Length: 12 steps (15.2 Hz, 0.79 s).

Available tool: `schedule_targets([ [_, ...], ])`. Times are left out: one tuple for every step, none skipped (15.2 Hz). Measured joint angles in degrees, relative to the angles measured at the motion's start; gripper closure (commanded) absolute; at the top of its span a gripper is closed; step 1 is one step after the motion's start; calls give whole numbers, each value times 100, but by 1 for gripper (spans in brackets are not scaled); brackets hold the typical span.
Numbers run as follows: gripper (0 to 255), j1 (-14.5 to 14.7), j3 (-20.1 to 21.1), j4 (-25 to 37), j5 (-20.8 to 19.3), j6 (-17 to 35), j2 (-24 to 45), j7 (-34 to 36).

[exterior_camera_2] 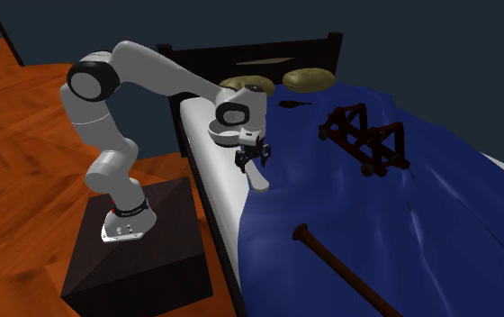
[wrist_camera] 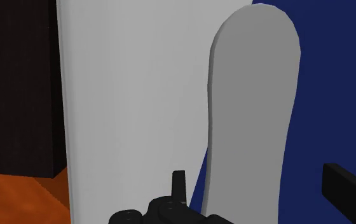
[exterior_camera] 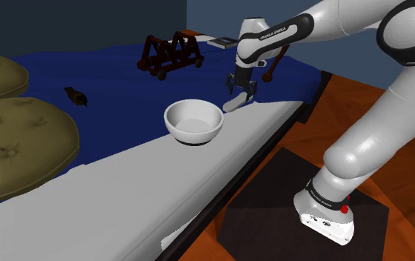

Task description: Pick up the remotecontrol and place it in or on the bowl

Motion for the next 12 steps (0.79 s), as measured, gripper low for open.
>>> schedule_targets([
  [0, 3, 4, -47, -5, 80, 34, 17],
  [0, 7, 9, -79, -10, 152, 73, 32],
  [0, 3, 6, -110, -16, 213, 103, 30],
  [0, 1, 4, -134, -18, 246, 112, 30],
  [0, 1, 3, -149, -18, 262, 112, 29],
  [0, 1, 4, -152, -19, 268, 115, 31],
  [0, 1, 4, -154, -19, 272, 116, 31],
  [0, 1, 4, -156, -19, 274, 116, 31],
  [0, 1, 4, -156, -19, 275, 117, 31],
  [0, 1, 4, -156, -19, 275, 117, 31],
  [255, 1, 4, -156, -19, 275, 117, 31],
  [255, 1, 3, -156, -19, 274, 116, 31],
])
